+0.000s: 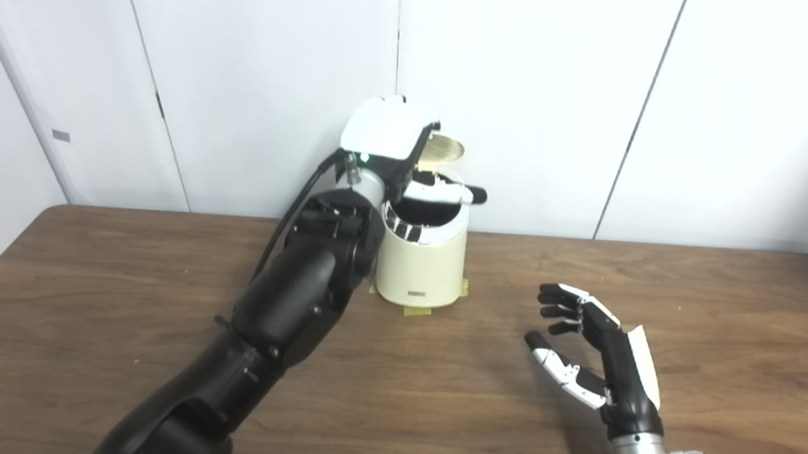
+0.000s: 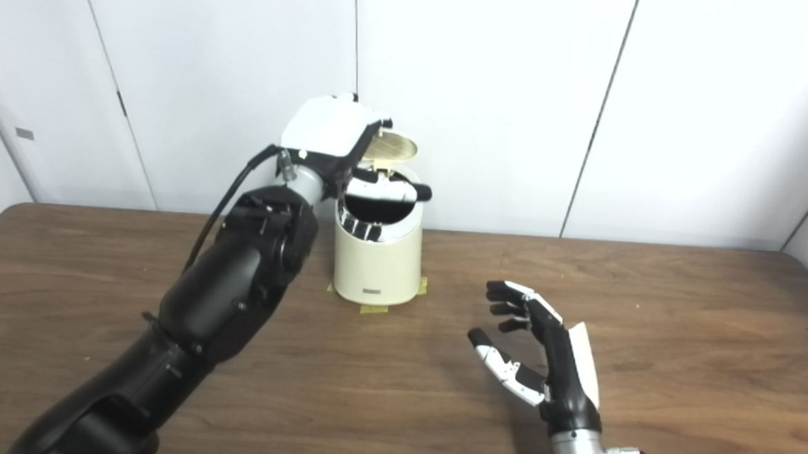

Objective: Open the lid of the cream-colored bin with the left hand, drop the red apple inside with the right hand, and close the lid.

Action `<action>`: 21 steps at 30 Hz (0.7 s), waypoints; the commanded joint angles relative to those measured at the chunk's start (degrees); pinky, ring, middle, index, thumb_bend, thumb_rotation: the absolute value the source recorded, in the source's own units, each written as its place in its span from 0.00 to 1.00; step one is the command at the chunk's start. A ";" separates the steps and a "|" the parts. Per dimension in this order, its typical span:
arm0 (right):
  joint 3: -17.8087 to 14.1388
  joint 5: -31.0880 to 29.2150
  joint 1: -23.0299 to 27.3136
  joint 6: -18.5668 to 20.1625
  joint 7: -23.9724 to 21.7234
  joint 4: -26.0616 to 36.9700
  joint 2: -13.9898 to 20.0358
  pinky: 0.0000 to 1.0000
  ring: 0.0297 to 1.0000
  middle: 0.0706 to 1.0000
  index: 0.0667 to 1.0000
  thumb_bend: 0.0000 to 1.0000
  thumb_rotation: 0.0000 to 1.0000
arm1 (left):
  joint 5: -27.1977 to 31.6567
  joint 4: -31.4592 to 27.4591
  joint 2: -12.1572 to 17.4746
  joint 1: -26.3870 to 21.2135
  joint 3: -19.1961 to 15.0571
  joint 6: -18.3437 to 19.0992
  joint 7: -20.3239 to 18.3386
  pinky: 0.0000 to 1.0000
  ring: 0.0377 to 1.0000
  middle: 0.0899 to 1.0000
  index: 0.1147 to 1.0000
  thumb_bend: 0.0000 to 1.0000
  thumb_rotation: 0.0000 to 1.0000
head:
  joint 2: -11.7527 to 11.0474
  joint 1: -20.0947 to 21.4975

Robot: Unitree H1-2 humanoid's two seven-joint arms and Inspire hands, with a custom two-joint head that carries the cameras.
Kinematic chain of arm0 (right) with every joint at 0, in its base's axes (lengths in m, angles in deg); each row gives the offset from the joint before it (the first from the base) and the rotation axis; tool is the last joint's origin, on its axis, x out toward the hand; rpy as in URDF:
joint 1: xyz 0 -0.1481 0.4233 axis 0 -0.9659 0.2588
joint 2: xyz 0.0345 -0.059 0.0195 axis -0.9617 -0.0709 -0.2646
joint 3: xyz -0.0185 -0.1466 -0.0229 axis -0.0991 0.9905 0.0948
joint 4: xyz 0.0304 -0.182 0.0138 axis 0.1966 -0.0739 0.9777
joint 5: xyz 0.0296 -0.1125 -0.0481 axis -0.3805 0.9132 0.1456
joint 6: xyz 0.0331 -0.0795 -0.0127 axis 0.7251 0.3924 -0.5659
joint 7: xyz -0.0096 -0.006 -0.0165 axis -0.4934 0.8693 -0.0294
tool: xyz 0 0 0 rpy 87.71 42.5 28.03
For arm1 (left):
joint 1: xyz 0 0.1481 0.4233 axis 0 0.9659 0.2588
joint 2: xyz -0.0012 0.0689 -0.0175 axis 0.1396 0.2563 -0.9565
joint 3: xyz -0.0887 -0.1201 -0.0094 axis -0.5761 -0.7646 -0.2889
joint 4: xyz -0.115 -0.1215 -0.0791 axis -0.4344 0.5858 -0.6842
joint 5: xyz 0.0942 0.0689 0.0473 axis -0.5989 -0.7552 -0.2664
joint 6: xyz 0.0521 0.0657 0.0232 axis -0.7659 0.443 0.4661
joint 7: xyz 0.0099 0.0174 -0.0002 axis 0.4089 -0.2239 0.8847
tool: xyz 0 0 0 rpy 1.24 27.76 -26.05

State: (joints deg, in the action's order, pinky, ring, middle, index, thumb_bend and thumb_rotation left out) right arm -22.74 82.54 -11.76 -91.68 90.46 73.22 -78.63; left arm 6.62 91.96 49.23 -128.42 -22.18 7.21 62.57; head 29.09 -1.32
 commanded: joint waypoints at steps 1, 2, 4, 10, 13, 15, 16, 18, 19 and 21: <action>0.30 -0.02 -0.97 -0.68 -0.03 0.03 -0.57 0.55 0.66 0.68 0.68 0.26 0.33 | -1.27 -3.15 -0.21 -1.05 0.06 -0.02 -0.30 1.00 1.00 0.87 0.85 1.00 0.93 | 0.09 0.09; 0.30 -0.30 -0.99 -0.70 -0.20 0.05 -0.59 0.55 0.66 0.68 0.68 0.26 0.33 | -1.31 -3.89 -0.35 -0.48 0.17 0.00 -0.64 1.00 1.00 0.88 0.85 1.00 0.92 | 0.14 0.12; 0.31 -0.43 -1.05 -0.59 -0.43 0.24 -0.58 0.56 0.66 0.68 0.68 0.25 0.31 | -1.58 -5.12 -0.46 0.70 0.53 -0.31 -1.07 1.00 1.00 0.88 0.84 1.00 0.92 | 0.23 0.15; 0.18 -0.24 -1.08 -0.65 -0.64 0.07 -0.57 0.54 0.65 0.68 0.67 0.25 0.30 | -2.71 -7.21 -0.45 3.66 1.46 -1.61 -1.69 1.00 0.97 0.87 0.83 1.00 0.93 | 0.59 0.10; 0.22 -0.28 -1.13 -0.68 -0.83 0.19 -0.49 0.55 0.65 0.68 0.68 0.25 0.31 | -3.54 -7.70 -0.57 4.61 1.58 -1.70 -2.79 1.00 0.97 0.87 0.83 1.00 0.93 | 0.84 0.22; 0.23 -0.36 -1.14 -0.79 -0.95 0.26 -0.42 0.54 0.65 0.68 0.68 0.25 0.30 | -3.95 -7.93 -0.55 5.22 1.63 -1.82 -3.55 1.00 0.97 0.87 0.84 1.00 0.93 | 0.94 0.30; 0.21 -0.27 -1.25 -0.24 -1.09 0.63 -0.46 0.54 0.65 0.67 0.68 0.25 0.30 | -3.98 -7.97 -0.50 5.56 1.62 -1.93 -3.73 1.00 0.97 0.87 0.84 1.00 0.93 | 1.08 0.31; 0.16 -0.20 -1.45 0.75 -1.34 1.33 -0.57 0.54 0.65 0.68 0.68 0.26 0.30 | -4.16 -8.00 -0.42 6.16 1.62 -2.10 -3.88 1.00 0.97 0.87 0.83 1.00 0.93 | 1.21 0.36; 0.15 -0.20 -1.56 1.15 -1.43 1.64 -0.62 0.54 0.65 0.68 0.68 0.26 0.31 | -4.30 -8.05 -0.41 6.42 1.62 -2.15 -3.92 1.00 0.96 0.87 0.83 1.00 0.93 | 1.28 0.39; 0.17 -0.69 -1.67 1.12 -1.67 1.82 -0.56 0.55 0.65 0.68 0.68 0.26 0.31 | -4.14 -8.10 -0.48 7.30 1.36 -2.01 -4.12 1.00 0.96 0.86 0.83 1.00 0.92 | 1.33 0.56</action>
State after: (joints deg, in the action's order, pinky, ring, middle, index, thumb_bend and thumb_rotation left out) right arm -22.74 82.25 -12.84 -89.83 88.88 74.65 -78.76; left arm 3.53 85.50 48.76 -119.60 -20.25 5.49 58.28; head 30.41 -0.70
